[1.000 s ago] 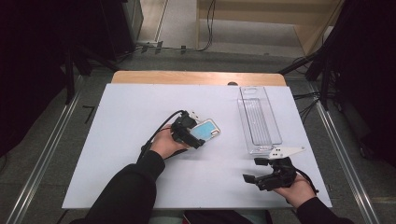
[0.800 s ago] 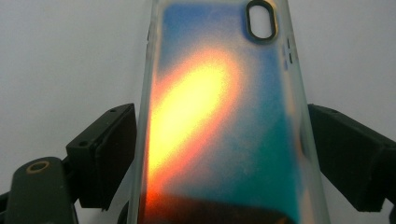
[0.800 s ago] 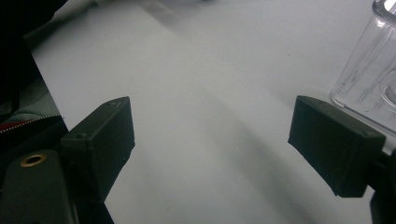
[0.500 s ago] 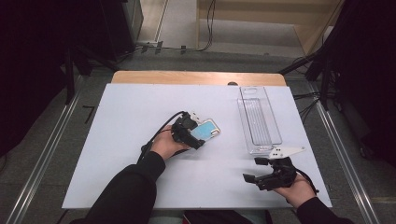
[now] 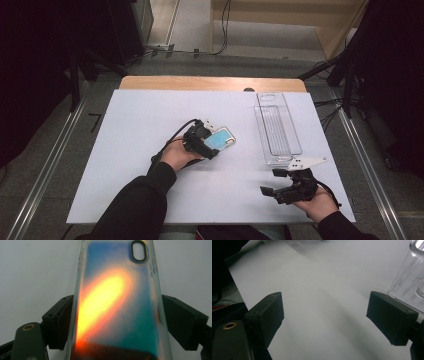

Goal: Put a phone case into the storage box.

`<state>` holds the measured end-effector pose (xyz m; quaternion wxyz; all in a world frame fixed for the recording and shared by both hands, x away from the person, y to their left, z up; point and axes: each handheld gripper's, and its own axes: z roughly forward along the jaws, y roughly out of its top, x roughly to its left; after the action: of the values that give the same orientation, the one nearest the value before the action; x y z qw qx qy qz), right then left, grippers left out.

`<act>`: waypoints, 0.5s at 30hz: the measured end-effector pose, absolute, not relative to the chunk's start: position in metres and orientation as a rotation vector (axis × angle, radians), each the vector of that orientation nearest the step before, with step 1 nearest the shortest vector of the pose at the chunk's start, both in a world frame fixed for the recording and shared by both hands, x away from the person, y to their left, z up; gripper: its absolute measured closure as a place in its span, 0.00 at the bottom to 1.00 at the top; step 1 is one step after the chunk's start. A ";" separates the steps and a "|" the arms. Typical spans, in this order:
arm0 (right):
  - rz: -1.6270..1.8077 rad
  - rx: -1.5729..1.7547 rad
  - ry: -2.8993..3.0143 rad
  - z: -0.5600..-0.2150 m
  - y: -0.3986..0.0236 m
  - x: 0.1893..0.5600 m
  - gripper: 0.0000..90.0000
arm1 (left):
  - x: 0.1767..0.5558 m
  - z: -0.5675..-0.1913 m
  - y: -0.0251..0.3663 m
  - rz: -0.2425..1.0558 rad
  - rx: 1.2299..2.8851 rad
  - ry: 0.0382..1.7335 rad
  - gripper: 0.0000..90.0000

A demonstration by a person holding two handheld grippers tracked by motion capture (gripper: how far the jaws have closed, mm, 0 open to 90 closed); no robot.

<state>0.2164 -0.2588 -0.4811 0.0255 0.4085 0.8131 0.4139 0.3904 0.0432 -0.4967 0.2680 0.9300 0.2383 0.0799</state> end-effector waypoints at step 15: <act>1.281 1.253 2.508 -0.480 -0.259 0.215 0.14 | 0.390 -0.463 0.053 0.080 2.382 0.695 0.18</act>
<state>0.2154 -0.2592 -0.4803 0.0296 0.4063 0.8134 0.4153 0.3904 0.0534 -0.4627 0.3236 0.9078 0.2648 0.0306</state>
